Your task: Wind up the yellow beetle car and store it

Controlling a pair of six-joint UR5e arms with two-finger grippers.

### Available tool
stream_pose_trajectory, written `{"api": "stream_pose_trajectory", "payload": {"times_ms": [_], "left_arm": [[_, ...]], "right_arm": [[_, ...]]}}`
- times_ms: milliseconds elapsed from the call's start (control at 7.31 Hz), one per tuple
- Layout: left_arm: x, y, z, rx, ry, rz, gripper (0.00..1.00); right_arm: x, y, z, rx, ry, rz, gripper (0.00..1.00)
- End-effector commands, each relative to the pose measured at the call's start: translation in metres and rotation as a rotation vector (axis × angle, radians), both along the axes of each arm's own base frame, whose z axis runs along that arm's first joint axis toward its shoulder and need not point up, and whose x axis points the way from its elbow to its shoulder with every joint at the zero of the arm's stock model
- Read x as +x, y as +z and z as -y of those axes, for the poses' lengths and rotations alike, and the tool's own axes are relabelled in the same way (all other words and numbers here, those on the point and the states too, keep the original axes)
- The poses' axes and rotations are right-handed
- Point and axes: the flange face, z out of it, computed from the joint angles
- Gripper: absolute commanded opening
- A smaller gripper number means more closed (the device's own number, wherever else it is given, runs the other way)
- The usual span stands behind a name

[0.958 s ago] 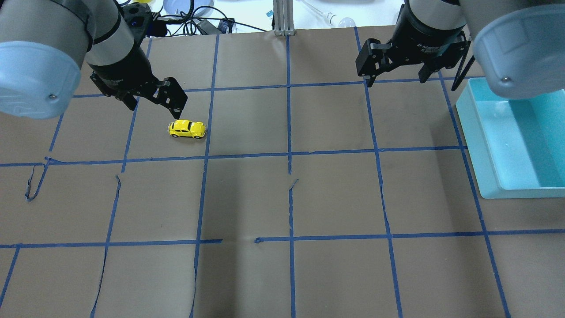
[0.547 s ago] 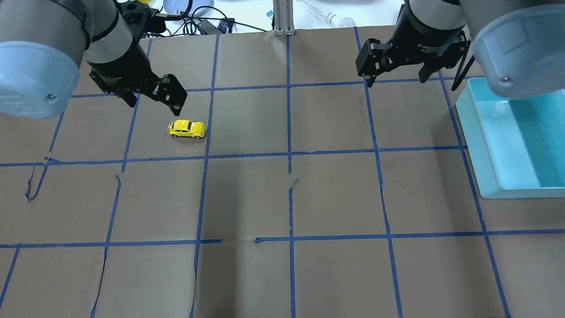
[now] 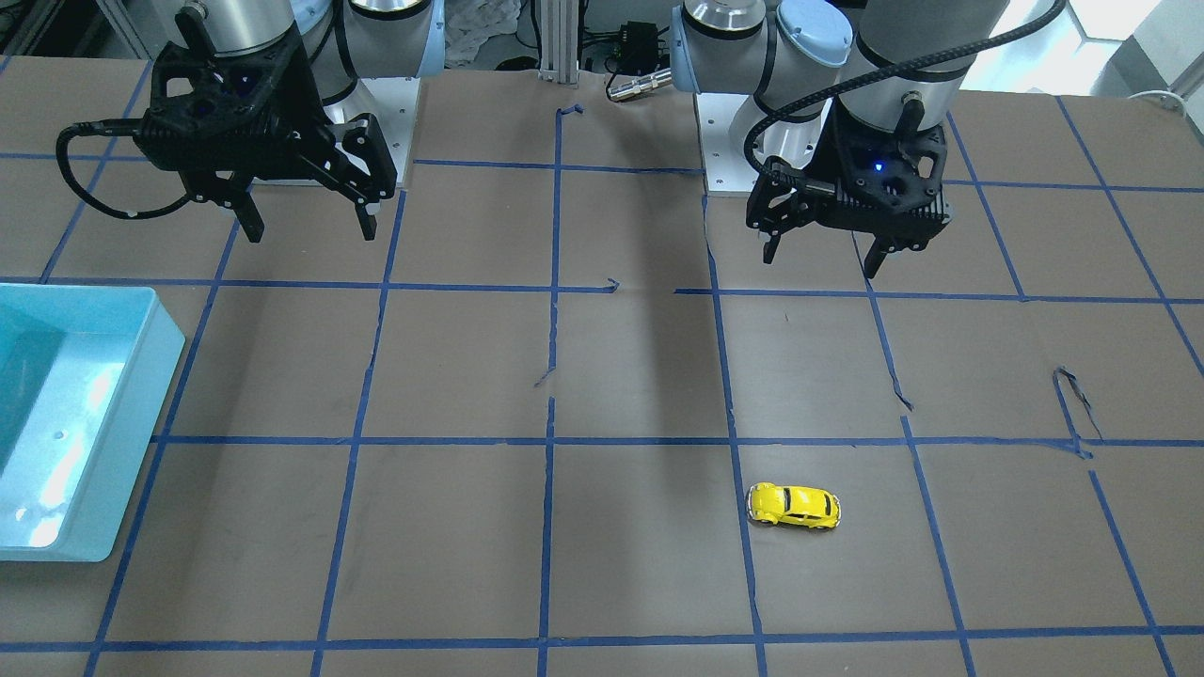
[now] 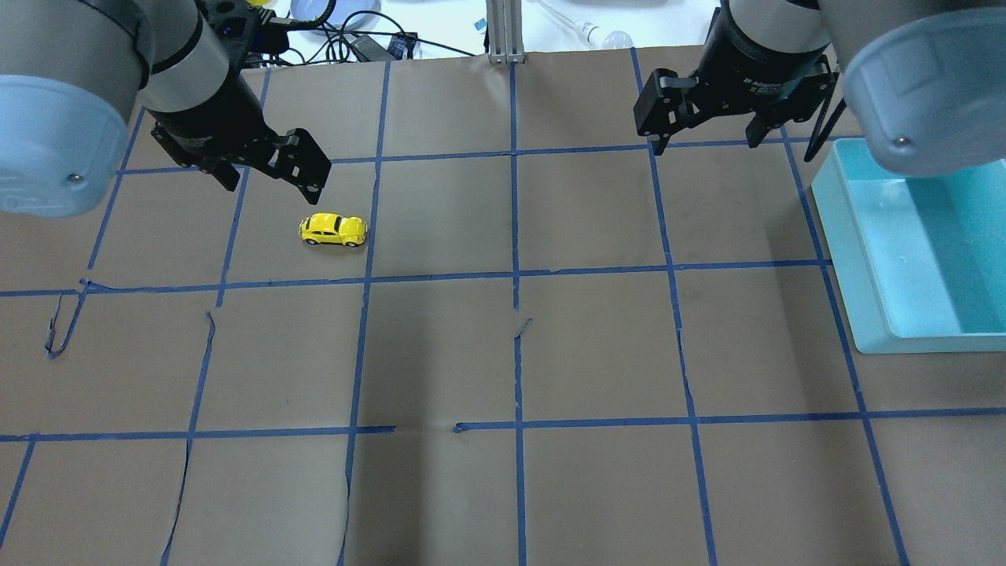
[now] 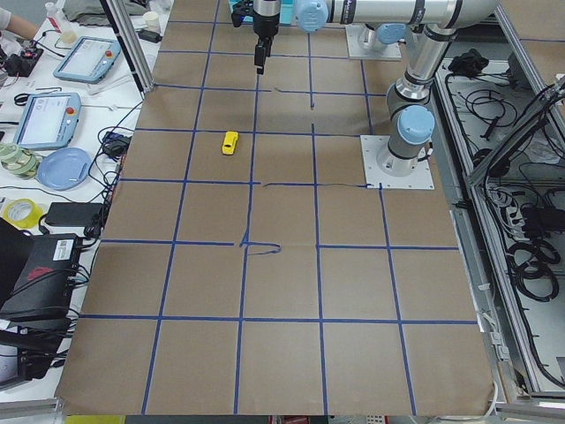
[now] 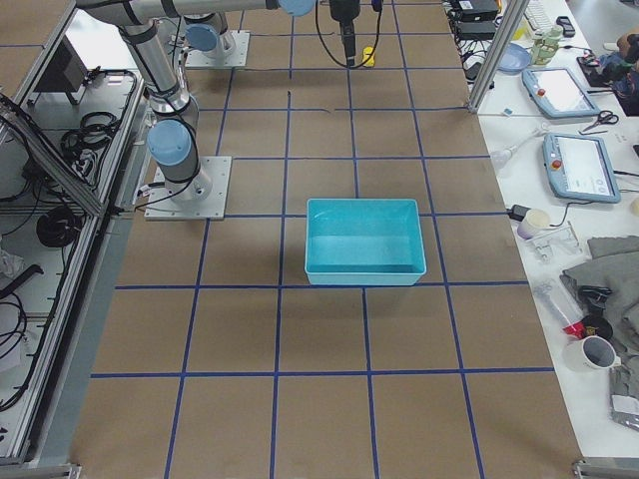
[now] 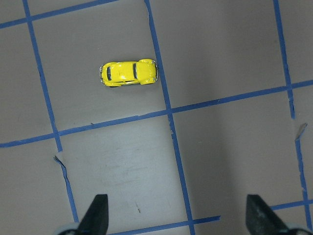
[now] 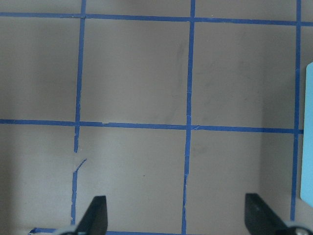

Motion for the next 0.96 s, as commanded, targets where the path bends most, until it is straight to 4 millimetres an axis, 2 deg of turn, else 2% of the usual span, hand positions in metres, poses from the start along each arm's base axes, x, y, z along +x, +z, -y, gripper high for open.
{"api": "stream_pose_trajectory", "payload": {"times_ms": [0,137,821], "left_arm": [[0.0053,0.0074,-0.0062,0.003,0.019,-0.001,1.0],[0.0054,0.0156,-0.0106,-0.014,0.019,0.001,1.0],[0.0053,0.0155,-0.0124,-0.014,0.022,-0.007,1.0]], "right_arm": [[-0.0006,0.0009,-0.0006,-0.002,-0.001,-0.002,1.0],[-0.0003,0.0016,-0.0012,-0.003,0.0,0.001,1.0],[-0.0013,0.0012,-0.0024,0.006,-0.002,-0.001,1.0]]}}
